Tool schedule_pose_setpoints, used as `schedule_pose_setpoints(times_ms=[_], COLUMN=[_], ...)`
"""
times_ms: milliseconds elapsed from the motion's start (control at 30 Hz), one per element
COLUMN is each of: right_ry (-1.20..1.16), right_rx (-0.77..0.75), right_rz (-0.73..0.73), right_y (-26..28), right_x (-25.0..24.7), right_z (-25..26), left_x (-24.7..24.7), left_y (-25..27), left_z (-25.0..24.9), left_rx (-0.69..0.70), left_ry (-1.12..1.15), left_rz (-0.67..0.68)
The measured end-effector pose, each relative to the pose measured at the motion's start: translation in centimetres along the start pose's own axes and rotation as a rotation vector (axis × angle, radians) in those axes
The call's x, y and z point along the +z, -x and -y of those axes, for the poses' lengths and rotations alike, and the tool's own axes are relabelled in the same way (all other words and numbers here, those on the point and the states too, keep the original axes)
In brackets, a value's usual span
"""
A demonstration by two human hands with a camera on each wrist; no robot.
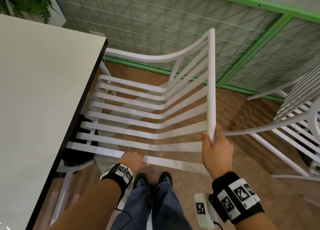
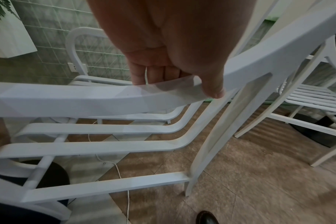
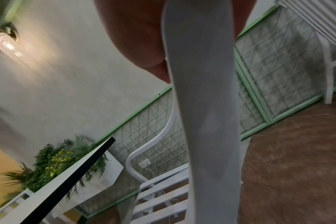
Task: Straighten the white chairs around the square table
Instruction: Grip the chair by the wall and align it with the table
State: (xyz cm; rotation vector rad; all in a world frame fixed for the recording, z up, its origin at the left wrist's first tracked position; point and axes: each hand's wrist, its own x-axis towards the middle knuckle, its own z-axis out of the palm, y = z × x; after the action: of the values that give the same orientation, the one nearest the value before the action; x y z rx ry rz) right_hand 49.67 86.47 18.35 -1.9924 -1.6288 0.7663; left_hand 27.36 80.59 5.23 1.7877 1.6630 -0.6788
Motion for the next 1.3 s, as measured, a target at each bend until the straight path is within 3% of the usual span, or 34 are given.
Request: schedule_pose_setpoints(times_ms=[667, 900, 1066, 1300], right_ry=[0.060, 0.084, 0.191, 0.344], right_rx=[0.043, 0.023, -0.146, -0.454], right_rz=[0.021, -0.008, -0.071, -0.038], right_y=[0.0, 0.8, 1.0, 1.3], right_x=[0.2, 0.4, 0.4, -0.1], right_z=[-0.3, -0.4, -0.6, 0.0], left_x=[0.8, 4.6, 6.9, 14.8], left_y=[-0.2, 1.5, 5.5, 12.2], left_z=[0.4, 0.8, 2.3, 3.6], left_rx=[0.026, -0.006, -0.036, -0.342], left_ry=[0.065, 0.214, 0.347, 0.517], left_rz=[-0.017, -0.139, -0.157, 0.018])
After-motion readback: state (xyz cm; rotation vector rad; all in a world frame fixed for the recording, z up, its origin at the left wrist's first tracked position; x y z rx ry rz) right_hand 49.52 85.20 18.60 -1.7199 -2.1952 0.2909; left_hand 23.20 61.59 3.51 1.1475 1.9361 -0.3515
